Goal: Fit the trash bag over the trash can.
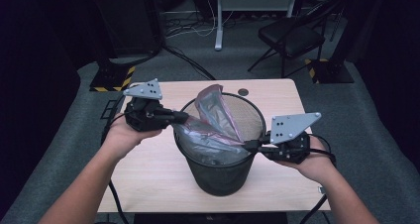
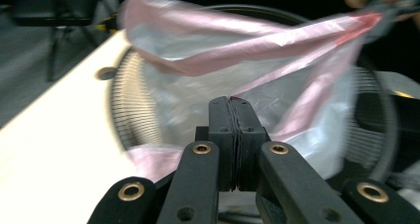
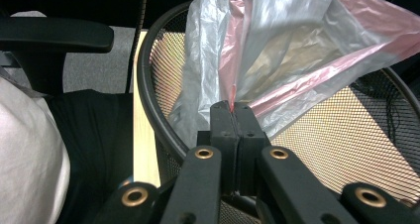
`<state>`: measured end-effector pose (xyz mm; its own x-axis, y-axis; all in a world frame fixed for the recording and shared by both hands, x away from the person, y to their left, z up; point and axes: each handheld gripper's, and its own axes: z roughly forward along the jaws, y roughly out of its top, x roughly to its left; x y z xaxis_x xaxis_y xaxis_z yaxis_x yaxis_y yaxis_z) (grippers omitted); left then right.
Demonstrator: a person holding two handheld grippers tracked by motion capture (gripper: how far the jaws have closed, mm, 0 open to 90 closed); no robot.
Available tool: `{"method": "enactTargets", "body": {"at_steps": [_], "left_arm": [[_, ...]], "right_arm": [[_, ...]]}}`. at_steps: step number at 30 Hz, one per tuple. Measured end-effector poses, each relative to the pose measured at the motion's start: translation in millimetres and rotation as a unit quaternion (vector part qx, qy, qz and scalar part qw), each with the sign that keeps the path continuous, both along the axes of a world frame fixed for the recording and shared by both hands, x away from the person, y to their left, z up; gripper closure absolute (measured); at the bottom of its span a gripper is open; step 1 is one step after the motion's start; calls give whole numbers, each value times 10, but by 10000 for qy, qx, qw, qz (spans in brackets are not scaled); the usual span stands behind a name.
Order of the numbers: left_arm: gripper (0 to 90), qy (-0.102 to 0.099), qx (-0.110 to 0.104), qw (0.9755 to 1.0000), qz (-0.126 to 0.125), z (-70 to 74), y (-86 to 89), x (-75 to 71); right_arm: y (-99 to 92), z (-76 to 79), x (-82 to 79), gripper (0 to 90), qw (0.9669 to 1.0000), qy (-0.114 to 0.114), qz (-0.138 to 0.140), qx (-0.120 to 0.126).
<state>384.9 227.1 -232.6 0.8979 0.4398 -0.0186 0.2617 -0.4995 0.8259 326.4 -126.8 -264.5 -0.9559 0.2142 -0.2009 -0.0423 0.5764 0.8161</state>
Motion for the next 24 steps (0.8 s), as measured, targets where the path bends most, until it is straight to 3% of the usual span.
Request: {"method": "enactTargets", "body": {"at_steps": [3, 9, 10, 14, 16, 19, 24], "left_arm": [[888, -46, -69, 9994, 335, 67, 185, 104], [889, -79, -7, 9976, 692, 78, 393, 153], [889, -14, -33, 9972, 751, 58, 462, 163], [889, 75, 5, 9971, 764, 1, 515, 148], [889, 209, -66, 9976, 653, -87, 539, 113], [889, 247, 52, 9980, 588, -162, 532, 79], [890, 387, 156, 9980, 480, -322, 517, 42]], "right_arm": [[-59, 28, -37, 892, 10000, -26, 6, 79], [-159, 40, -164, 893, 9999, -77, 42, 102], [-179, 32, -191, 893, 9999, -79, 41, 112], [-234, -6, -279, 893, 9999, -54, 81, 91], [-270, -56, -378, 893, 9998, -3, 168, 134], [-267, -98, -438, 893, 9996, 39, 234, 143], [-202, -208, -535, 893, 9997, 0, 229, -51]]}}
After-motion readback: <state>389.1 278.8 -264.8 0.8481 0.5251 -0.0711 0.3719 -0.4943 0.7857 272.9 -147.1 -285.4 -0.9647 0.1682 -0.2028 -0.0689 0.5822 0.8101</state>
